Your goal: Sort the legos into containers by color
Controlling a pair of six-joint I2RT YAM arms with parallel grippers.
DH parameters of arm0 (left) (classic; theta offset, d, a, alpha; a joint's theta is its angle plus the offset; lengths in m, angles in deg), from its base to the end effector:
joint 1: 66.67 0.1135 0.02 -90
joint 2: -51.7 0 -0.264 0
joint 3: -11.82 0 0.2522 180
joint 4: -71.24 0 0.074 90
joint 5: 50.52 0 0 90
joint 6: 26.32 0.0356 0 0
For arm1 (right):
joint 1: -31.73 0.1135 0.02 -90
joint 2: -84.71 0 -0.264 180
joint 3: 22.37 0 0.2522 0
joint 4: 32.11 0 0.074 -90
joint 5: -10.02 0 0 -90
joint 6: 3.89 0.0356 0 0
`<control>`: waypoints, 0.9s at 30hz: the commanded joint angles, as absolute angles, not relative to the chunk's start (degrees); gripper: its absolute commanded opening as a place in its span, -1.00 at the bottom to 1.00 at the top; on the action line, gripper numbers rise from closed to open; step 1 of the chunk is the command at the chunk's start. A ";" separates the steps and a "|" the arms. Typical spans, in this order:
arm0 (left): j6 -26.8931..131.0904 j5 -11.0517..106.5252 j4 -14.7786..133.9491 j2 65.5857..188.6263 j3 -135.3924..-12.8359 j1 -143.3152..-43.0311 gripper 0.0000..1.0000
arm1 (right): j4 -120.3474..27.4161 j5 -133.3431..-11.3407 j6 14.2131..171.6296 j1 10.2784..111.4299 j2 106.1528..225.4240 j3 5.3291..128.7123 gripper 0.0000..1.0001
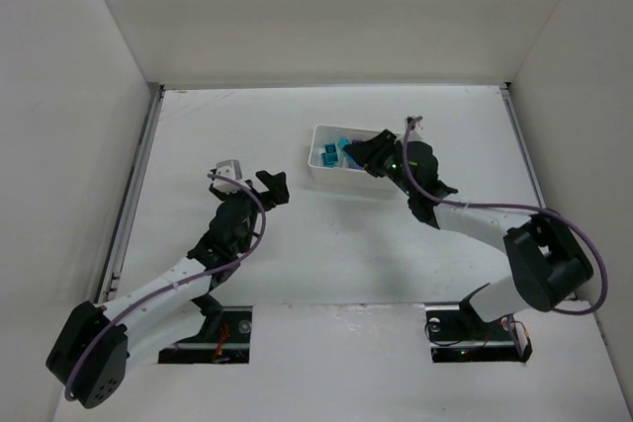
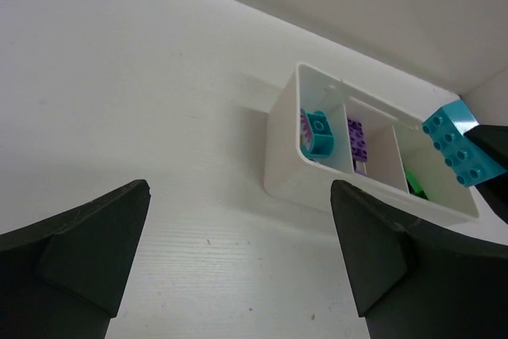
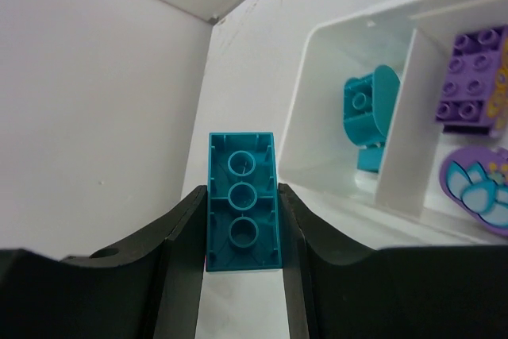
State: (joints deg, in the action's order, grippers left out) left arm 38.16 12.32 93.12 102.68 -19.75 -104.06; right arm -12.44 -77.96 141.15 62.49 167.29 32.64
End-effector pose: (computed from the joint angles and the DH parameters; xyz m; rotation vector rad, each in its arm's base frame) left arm 0.1666 -0.1069 0.2394 -0.2223 1.5386 -0.5106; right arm 0.2726 0.1637 0.2435 0.3605 1.8108 1.1182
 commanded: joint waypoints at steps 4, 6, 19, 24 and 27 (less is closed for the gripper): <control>36.61 8.36 96.77 101.18 -16.71 -99.77 1.00 | -13.79 -86.13 138.58 64.46 177.24 44.02 -0.32; 36.26 9.67 96.77 102.41 -17.15 -99.41 1.00 | -14.75 -87.36 138.40 64.55 179.79 46.57 -0.31; 34.15 12.14 98.26 109.80 -18.73 -99.50 1.00 | -19.68 -93.08 135.68 67.98 186.75 54.32 0.09; 33.45 12.23 97.56 109.89 -18.73 -98.27 1.00 | -19.94 -94.05 135.33 68.07 185.52 53.62 0.27; 33.36 11.62 97.38 109.97 -18.56 -97.74 1.00 | -19.68 -94.31 135.15 68.07 182.02 51.34 0.27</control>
State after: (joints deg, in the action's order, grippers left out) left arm 34.18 12.03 94.98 110.11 -17.32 -98.46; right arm -21.07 -92.45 136.39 67.82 186.31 51.85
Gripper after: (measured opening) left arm 0.997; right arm 0.635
